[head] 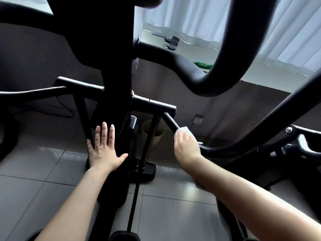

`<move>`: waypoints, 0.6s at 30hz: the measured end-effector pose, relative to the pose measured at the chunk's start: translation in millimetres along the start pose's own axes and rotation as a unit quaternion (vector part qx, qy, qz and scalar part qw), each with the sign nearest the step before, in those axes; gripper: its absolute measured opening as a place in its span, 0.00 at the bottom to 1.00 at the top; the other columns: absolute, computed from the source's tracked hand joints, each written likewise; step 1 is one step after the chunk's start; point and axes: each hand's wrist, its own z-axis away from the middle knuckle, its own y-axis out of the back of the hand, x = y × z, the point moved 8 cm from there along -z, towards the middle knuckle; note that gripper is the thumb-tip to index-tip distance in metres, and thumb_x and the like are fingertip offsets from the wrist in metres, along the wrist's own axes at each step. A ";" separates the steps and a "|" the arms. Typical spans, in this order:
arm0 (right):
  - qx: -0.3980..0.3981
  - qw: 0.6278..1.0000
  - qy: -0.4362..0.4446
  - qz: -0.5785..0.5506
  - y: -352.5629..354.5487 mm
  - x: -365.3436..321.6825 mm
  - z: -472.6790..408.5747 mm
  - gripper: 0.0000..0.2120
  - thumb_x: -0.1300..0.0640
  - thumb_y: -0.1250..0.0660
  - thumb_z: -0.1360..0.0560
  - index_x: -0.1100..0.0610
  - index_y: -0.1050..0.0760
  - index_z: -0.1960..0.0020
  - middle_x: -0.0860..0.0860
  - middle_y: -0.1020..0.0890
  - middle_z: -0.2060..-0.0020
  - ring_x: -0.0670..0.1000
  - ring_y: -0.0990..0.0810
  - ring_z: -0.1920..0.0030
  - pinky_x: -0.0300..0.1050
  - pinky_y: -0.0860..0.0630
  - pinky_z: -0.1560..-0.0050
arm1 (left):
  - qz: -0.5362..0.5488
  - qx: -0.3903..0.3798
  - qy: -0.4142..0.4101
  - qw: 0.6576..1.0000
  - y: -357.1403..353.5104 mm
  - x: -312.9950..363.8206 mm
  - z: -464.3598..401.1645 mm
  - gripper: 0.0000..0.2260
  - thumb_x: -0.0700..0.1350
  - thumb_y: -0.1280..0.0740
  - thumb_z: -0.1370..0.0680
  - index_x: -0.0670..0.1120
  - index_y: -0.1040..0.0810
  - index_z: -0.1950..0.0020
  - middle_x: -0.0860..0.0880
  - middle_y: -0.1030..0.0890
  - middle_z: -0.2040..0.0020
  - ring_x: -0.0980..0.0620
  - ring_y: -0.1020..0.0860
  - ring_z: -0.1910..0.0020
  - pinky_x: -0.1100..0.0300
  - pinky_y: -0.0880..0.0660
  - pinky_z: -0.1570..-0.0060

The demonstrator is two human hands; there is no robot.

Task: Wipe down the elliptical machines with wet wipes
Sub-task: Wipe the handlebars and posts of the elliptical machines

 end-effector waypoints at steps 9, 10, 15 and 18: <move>0.010 1.000 0.011 0.027 -10.7 -3.2 32.5 0.25 0.61 0.50 0.17 0.70 0.51 0.23 0.69 0.51 0.24 0.67 0.45 0.25 0.58 0.46 0.24 | 0.186 0.161 -0.108 0.963 22.1 61.9 58.8 0.38 0.48 0.29 0.24 0.48 0.45 0.20 0.44 0.49 0.19 0.45 0.48 0.21 0.38 0.51 0.25; -0.002 0.999 0.035 0.033 -10.6 -2.0 52.2 0.25 0.60 0.50 0.17 0.69 0.49 0.23 0.68 0.50 0.24 0.67 0.46 0.24 0.58 0.47 0.24 | 0.223 0.185 -0.138 0.947 29.6 83.5 70.6 0.35 0.47 0.29 0.24 0.48 0.42 0.21 0.44 0.45 0.20 0.45 0.45 0.21 0.38 0.50 0.25; 0.069 0.995 0.065 0.028 25.3 48.5 129.0 0.25 0.57 0.46 0.22 0.70 0.33 0.29 0.72 0.34 0.31 0.68 0.35 0.29 0.60 0.38 0.28 | 0.347 0.274 -0.278 0.853 98.7 179.6 127.8 0.28 0.54 0.41 0.22 0.55 0.41 0.23 0.49 0.39 0.22 0.56 0.46 0.22 0.41 0.47 0.25; 0.161 0.984 0.069 0.044 50.2 88.1 162.6 0.22 0.54 0.41 0.31 0.64 0.17 0.45 0.64 0.19 0.43 0.62 0.22 0.38 0.55 0.27 0.34 | 0.369 0.335 -0.306 0.811 139.6 203.8 154.9 0.25 0.52 0.39 0.21 0.52 0.37 0.25 0.47 0.35 0.23 0.49 0.38 0.24 0.40 0.37 0.28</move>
